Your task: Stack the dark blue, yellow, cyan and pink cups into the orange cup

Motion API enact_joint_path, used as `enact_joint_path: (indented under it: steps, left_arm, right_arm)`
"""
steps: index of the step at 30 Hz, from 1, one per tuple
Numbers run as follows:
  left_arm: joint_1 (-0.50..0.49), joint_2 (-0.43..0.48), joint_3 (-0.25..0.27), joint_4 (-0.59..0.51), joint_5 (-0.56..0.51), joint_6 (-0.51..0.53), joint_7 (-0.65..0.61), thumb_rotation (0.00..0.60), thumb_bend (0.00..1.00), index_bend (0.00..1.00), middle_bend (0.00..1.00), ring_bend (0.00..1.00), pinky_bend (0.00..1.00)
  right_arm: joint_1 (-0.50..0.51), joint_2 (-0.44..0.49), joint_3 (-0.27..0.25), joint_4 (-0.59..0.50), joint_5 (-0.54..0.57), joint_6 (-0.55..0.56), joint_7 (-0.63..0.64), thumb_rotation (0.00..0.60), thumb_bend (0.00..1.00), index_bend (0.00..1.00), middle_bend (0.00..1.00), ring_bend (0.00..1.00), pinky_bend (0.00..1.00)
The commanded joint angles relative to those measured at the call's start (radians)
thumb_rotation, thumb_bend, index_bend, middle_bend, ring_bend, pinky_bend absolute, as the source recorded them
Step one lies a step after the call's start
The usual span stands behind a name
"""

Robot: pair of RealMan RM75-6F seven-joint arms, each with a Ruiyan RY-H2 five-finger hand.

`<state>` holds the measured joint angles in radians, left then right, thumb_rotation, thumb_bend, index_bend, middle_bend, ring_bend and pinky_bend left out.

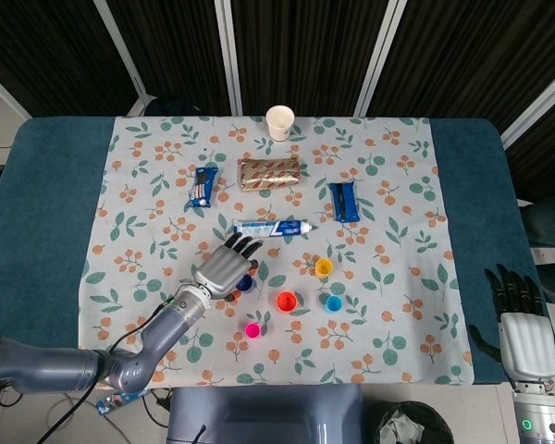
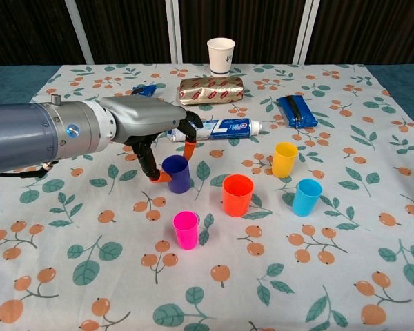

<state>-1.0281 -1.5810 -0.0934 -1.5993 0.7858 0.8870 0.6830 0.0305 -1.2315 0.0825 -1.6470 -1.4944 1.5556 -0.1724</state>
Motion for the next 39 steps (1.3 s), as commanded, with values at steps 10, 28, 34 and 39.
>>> enact_joint_path:
  steps: [10,28,34,39]
  left_arm:
    - [-0.006,0.020,-0.024,-0.044,0.023,0.030,-0.023,0.600,0.28,0.46,0.08,0.00,0.00]
    - [-0.075,0.016,-0.100,-0.182,0.052,0.071,0.005,0.600,0.28,0.46,0.10,0.00,0.00]
    - [-0.105,-0.028,-0.103,-0.167,0.030,0.085,0.040,0.600,0.28,0.46,0.10,0.00,0.00]
    - [-0.120,-0.050,-0.089,-0.153,0.019,0.087,0.065,0.600,0.28,0.46,0.10,0.00,0.00]
  right_arm:
    - [-0.001,-0.005,0.003,-0.001,0.005,0.001,-0.001,0.600,0.34,0.00,0.00,0.00,0.04]
    - [0.001,-0.008,0.001,-0.004,0.004,-0.001,-0.009,0.600,0.34,0.00,0.00,0.00,0.04]
    - [0.000,-0.009,0.003,0.001,0.009,-0.001,-0.006,0.600,0.34,0.00,0.00,0.00,0.04]
    - [-0.001,-0.008,0.007,0.001,0.013,0.002,0.000,0.600,0.34,0.00,0.00,0.00,0.04]
